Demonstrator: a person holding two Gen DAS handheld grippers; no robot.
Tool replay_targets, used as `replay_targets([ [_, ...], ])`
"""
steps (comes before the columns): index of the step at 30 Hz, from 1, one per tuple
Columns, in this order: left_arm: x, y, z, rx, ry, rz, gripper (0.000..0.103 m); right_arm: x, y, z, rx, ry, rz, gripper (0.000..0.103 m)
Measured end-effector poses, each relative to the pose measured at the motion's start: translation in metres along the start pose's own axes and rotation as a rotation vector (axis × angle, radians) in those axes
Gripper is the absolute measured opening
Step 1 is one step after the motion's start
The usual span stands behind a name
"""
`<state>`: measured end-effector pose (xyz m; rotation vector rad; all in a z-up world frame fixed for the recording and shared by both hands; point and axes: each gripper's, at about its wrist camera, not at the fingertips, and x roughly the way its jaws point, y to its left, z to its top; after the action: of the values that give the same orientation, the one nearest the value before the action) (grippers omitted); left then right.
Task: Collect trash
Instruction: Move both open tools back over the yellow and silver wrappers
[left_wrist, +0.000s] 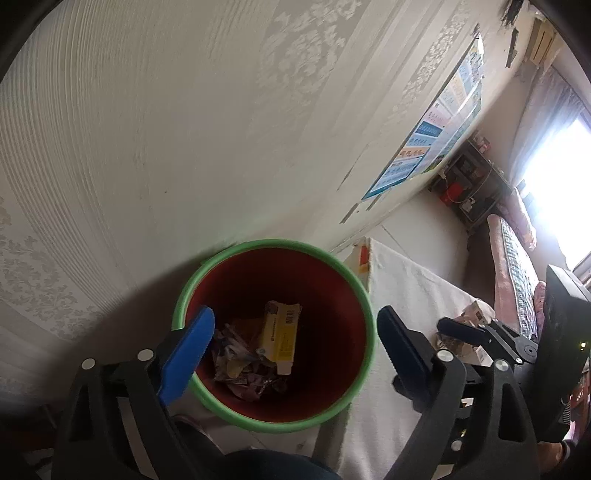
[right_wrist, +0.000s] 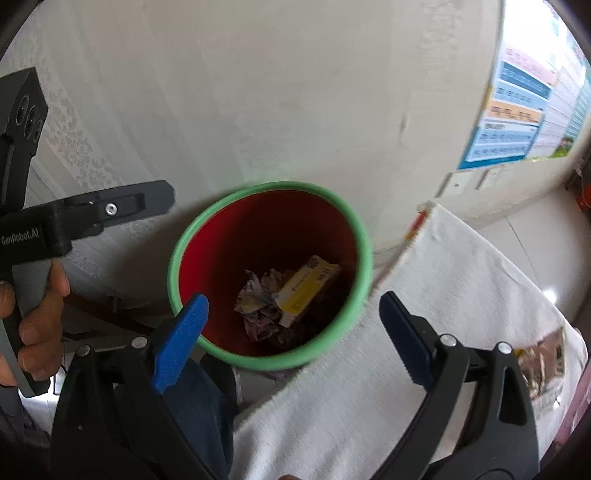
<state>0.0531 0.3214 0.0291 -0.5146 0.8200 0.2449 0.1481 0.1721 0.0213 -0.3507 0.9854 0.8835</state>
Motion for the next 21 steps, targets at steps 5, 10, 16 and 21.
replay_targets([
  [5,-0.008,-0.027,-0.005,0.026,-0.017,-0.012,0.094,-0.033,-0.025,-0.021,0.066,-0.023,-0.054,0.093],
  [10,-0.01,-0.066,-0.016,0.082,-0.008,-0.045,0.095,-0.07,-0.055,-0.049,0.139,-0.054,-0.114,0.098],
  [16,-0.014,-0.119,-0.036,0.163,0.009,-0.094,0.095,-0.106,-0.091,-0.087,0.219,-0.079,-0.178,0.098],
  [21,-0.014,-0.154,-0.054,0.21,0.029,-0.126,0.095,-0.133,-0.115,-0.117,0.269,-0.094,-0.222,0.098],
])
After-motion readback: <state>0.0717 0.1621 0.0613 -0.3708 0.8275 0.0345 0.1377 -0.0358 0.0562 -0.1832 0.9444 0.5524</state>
